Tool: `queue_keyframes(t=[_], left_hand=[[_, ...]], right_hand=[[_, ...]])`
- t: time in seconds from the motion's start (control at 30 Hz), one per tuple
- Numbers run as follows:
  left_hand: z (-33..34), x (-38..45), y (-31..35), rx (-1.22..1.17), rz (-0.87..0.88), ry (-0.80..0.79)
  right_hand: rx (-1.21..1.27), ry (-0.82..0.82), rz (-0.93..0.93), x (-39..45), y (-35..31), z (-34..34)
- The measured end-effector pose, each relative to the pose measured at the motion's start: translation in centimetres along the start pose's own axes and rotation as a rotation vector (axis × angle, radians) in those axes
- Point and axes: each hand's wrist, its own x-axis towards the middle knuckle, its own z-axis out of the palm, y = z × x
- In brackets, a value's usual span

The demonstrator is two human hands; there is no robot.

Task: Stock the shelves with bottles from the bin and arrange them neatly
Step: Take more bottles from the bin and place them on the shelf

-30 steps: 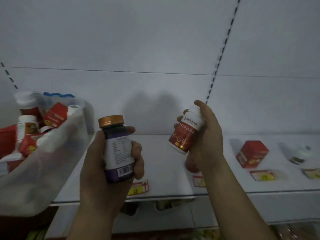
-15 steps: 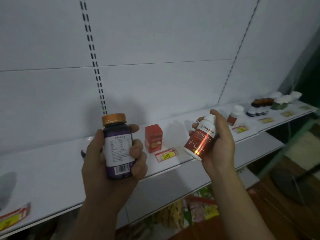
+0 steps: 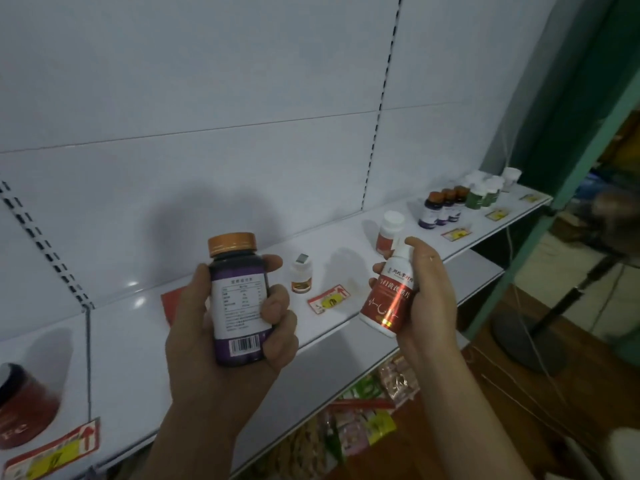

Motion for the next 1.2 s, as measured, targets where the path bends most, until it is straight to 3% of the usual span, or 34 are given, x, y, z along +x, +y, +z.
queue_keyframes(t=[0.2, 0.33, 0.57, 0.87, 1.2], left_hand=[[-2.3, 6.4, -2.0, 0.153, -0.042, 0.200], [-3.4, 9.8, -3.5, 0.189, -0.081, 0.246], [-5.9, 15.7, -7.2, 0.246, -0.085, 0.331], [-7.7, 23.4, -14.0, 0.260, 0.066, 0.588], [-8.2, 26.5, -17.1, 0.302, 0.189, 0.581]], right_hand=[[-0.283, 0.037, -0.132, 5.7, -0.8, -2.8], [-0.498, -0.031, -0.179, 10.8, -2.3, -5.5], [-0.808, -0.361, -0.203, 22.0, -5.2, -9.2], [-0.868, -0.822, -0.091, 35.3, -5.9, -11.1], [-0.871, -1.118, -0.077, 41.0, -3.1, -10.4]])
